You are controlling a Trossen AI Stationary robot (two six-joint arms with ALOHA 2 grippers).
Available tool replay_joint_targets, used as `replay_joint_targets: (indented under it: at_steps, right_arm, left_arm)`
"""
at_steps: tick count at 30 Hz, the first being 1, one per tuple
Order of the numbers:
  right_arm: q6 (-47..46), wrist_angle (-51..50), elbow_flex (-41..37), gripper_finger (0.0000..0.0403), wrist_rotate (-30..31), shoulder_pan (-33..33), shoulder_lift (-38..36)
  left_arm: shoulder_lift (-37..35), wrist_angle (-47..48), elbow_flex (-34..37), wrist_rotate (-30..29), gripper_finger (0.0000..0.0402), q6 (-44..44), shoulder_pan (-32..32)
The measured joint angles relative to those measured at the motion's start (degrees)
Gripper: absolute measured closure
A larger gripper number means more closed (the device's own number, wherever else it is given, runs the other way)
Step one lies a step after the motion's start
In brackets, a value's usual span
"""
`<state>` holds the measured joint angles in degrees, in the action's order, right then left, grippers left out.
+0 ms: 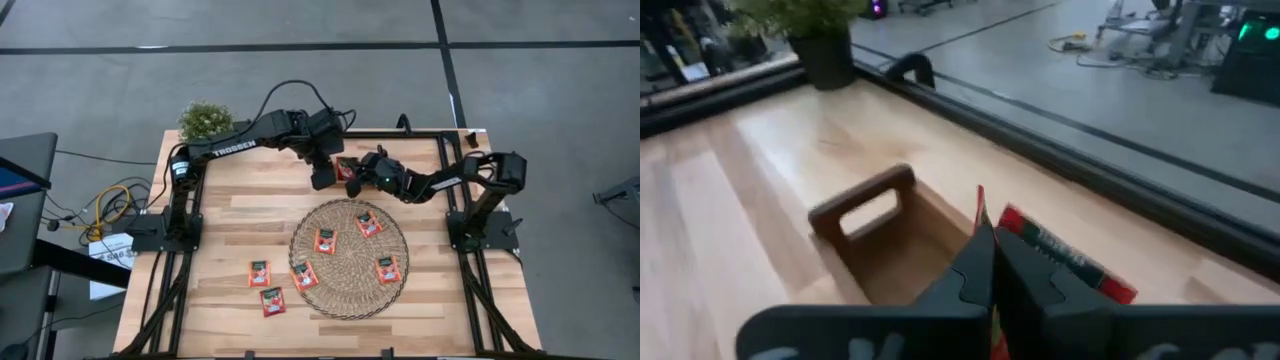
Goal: Pick & Place Tea
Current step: Put the top red tea bag into the middle section of the wooden organizer
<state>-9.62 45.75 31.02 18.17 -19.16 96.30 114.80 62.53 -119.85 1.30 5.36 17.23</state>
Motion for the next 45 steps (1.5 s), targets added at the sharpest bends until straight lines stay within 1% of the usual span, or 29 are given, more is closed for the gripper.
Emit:
replay_joint_targets:
  at_steps: [6, 12, 19, 21, 22, 24, 29, 33, 39, 45]
  right_arm:
    - [1.0, -0.25, -0.02, 0.0403, 0.61, -0.87, 0.4]
    - [1.97, -1.4, -0.04, 0.0403, 0.44, -1.11, 0.16]
    - [2.6, -1.56, -0.02, 0.0403, 0.4, -1.11, 0.16]
    - [2.66, -1.55, -0.02, 0.0403, 0.4, -1.11, 0.14]
    - [2.73, -1.52, -0.02, 0.0403, 0.4, -1.15, 0.14]
    - [2.8, -1.31, -0.02, 0.0403, 0.4, -1.22, 0.14]
    - [5.06, 0.26, -0.02, 0.0403, 0.36, -1.22, 0.12]
    - [5.12, 0.6, -0.02, 0.0403, 0.06, -1.22, 0.12]
    - [5.13, 0.9, -0.02, 0.0403, -0.06, -1.22, 0.12]
    - [5.11, 0.91, -0.02, 0.0403, -0.26, -0.98, 0.12]
  left_arm:
    - [-0.02, -0.48, 0.0, 0.48, 0.0245, 1.51, 0.02]
    - [-1.12, -4.37, 0.09, 1.31, 0.0245, 1.65, 0.03]
    - [-10.06, -7.36, -0.02, 4.62, 0.0245, 1.6, -0.04]
    - [-13.3, -8.11, 1.28, 6.13, 0.0245, 1.56, 0.02]
    - [-15.17, -9.98, 3.05, 6.79, 0.0245, 1.55, 0.02]
    - [-19.59, -14.37, 8.99, 8.06, 0.0245, 1.32, 0.02]
    - [-31.91, -31.13, 31.47, 8.3, 0.0245, -3.87, 0.0]
    - [-41.34, -40.57, 45.39, 8.0, 0.0245, -7.58, 0.0]
    - [-52.83, -50.04, 61.03, 7.96, 0.0245, -11.01, 0.0]
    - [-60.73, -58.83, 73.78, 7.95, 0.0245, -14.86, -0.01]
